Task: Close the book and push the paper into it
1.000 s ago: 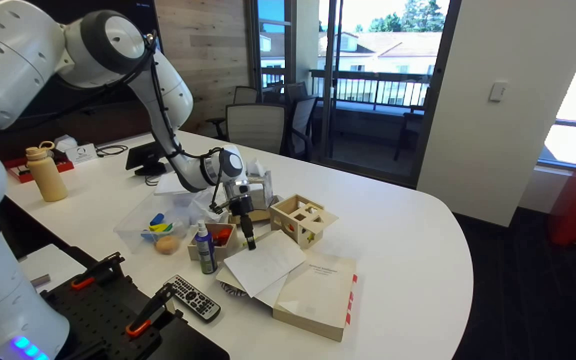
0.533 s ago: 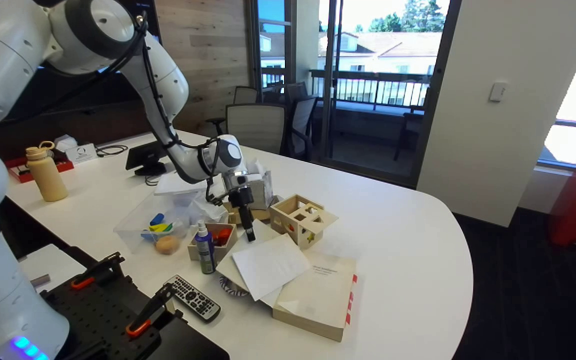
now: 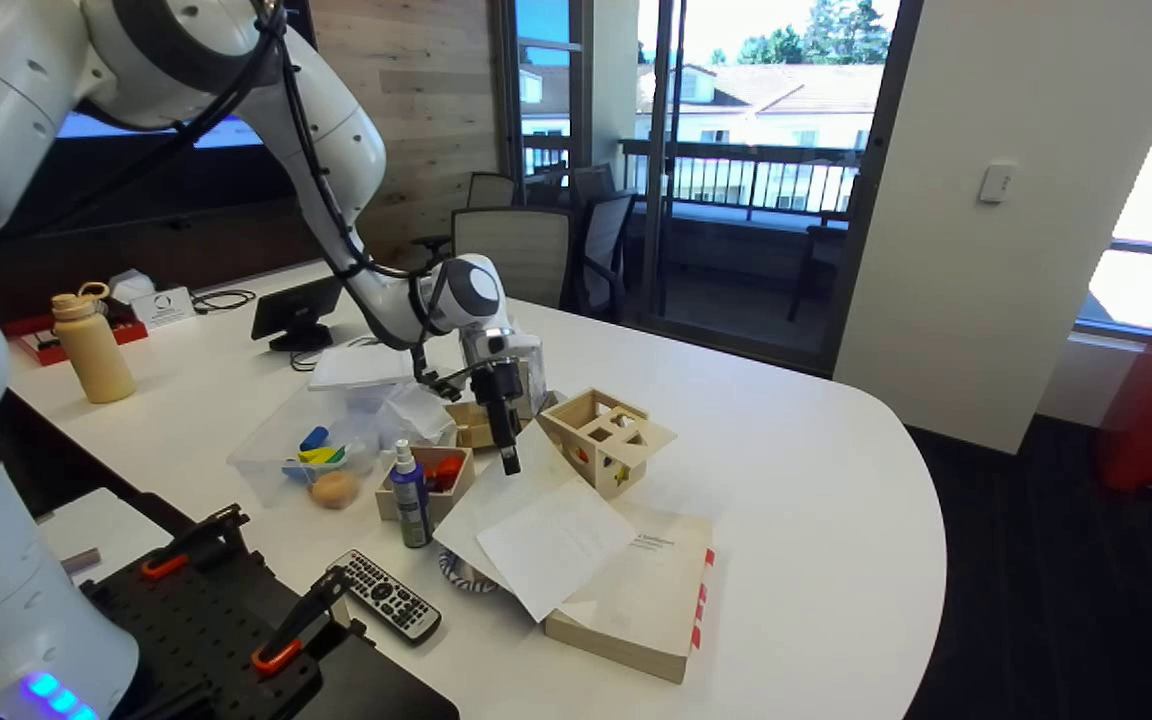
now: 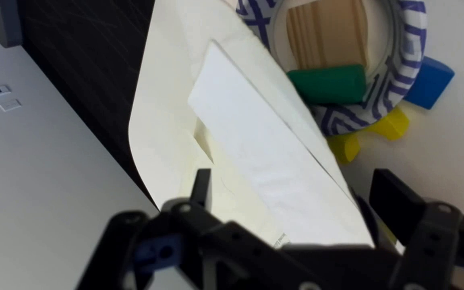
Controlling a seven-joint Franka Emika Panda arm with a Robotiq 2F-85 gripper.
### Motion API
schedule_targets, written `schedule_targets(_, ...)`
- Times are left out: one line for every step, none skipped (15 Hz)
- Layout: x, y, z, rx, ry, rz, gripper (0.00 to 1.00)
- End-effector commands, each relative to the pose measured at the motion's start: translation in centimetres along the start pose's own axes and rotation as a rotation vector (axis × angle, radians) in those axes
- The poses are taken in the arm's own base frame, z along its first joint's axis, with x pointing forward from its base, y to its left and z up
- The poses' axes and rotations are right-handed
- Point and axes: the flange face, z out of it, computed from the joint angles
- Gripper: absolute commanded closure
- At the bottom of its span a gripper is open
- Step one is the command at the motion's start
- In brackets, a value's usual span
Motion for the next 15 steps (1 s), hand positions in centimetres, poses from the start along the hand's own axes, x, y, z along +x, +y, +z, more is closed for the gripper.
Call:
schedule_targets(1.8, 1.9, 0.1, -0.024, -0.033, 0.052, 0.00)
schedule_targets(2.2, 2.1, 0.2, -0.026, -0.037, 0.062, 0.00)
schedule_targets(2.6, 2.5, 0.2, -0.027, -0.041, 0.073, 0.00)
schedule_targets(3.0, 2.7, 0.1, -0.027, -0.042, 0.083, 0.00)
schedule_targets(3.3, 2.9, -0.1, -0.029, -0.044, 0.089, 0.00)
schedule_targets(3.6, 3.1, -0.4, -0.030, -0.045, 0.095, 0.00)
schedule_targets(3.9, 3.3, -0.7, -0.031, -0.044, 0.104, 0.00)
schedule_targets(4.2, 3.4, -1.0, -0.029, -0.043, 0.112, 0.00)
schedule_targets(4.5, 3.5, -1.4, -0.030, -0.041, 0.119, 0.00)
schedule_targets(4.8, 3.7, -1.7, -0.036, -0.041, 0.131, 0.00)
schedule_targets(5.1, 3.7, -1.9, -0.040, -0.041, 0.145, 0.00)
schedule_targets(5.6, 3.8, -2.0, -0.046, -0.041, 0.157, 0.00)
schedule_targets(6.0, 3.9, -2.2, -0.050, -0.040, 0.170, 0.00)
schedule_targets(6.4, 4.0, -2.4, -0.054, -0.041, 0.180, 0.00)
schedule_targets(6.9, 4.0, -2.4, -0.057, -0.041, 0.192, 0.00)
